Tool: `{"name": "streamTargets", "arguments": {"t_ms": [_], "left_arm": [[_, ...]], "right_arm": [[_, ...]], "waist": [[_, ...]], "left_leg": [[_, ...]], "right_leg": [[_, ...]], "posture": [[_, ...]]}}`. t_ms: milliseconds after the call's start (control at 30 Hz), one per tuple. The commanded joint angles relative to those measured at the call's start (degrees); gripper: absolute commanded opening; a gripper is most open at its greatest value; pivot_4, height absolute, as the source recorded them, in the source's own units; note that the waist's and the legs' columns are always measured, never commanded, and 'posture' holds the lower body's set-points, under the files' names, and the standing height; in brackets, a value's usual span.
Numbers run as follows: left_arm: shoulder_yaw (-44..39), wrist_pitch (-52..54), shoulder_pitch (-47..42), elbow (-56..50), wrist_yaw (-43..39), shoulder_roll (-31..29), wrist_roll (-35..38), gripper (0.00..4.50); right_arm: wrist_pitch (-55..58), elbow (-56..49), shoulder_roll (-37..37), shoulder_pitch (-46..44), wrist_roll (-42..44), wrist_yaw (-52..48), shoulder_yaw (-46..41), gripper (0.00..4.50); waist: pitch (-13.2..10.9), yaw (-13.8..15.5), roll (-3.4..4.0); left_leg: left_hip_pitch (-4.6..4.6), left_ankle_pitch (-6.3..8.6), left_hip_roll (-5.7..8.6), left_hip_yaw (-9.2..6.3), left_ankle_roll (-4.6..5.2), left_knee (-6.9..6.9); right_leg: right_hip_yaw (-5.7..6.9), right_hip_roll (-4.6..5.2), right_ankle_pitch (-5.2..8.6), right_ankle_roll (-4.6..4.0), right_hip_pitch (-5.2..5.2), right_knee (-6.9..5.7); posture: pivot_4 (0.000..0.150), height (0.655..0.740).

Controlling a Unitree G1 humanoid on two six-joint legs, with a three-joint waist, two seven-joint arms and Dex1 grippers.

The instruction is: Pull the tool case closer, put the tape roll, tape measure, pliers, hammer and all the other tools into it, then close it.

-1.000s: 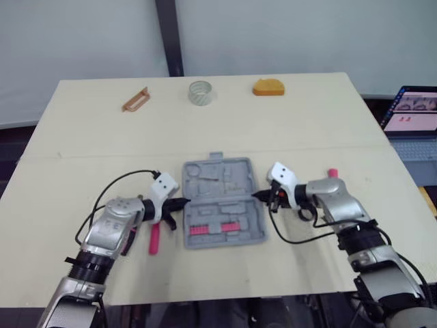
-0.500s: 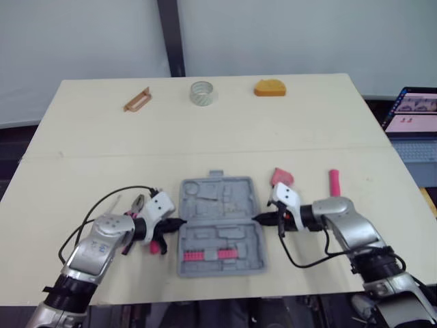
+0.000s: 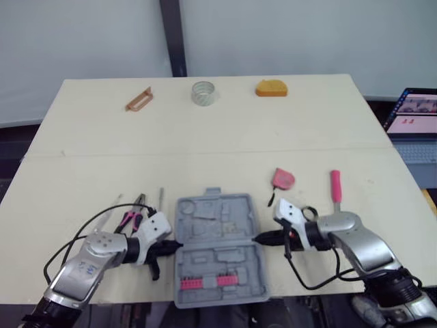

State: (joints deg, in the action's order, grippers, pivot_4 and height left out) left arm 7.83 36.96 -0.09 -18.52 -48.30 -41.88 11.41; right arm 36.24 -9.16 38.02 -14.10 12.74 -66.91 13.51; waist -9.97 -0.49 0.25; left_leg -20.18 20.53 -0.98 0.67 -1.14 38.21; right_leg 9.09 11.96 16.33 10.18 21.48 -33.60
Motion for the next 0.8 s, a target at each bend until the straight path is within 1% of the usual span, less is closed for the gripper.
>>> {"name": "streamTargets", "arguments": {"t_ms": [33,367,800], "left_arm": [[0.93,0.56,2.08,-1.57,-0.98,-1.15,0.5,0.05],[1.47,0.52,4.02,-2.74,-1.0,-2.05,0.78,0.05],[2.09,1.13,5.85,-3.93,-1.09,-2.35,1.19,0.05]], "right_arm": [[0.83,-3.89,0.67,1.31,2.22,-0.48,0.74,0.01],[2.88,-7.2,1.22,4.67,3.51,0.54,1.13,0.01],[3.38,-8.04,1.99,6.2,4.26,1.62,1.34,0.01]], "waist": [[0.0,0.28,0.0],[0.01,0.55,-0.02],[0.02,0.59,-0.03]], "left_leg": [[0.0,0.0,0.0,0.01,0.0,0.0],[0.0,0.01,0.0,0.03,0.01,0.04],[0.01,0.02,0.0,0.03,0.01,0.04]], "right_leg": [[0.0,0.0,0.0,0.0,0.0,0.0],[-0.02,0.0,0.0,0.0,-0.01,0.0],[-0.02,0.0,0.0,0.0,-0.01,0.0]], "posture": [[0.15,0.74],[0.15,0.74],[0.15,0.74]]}}
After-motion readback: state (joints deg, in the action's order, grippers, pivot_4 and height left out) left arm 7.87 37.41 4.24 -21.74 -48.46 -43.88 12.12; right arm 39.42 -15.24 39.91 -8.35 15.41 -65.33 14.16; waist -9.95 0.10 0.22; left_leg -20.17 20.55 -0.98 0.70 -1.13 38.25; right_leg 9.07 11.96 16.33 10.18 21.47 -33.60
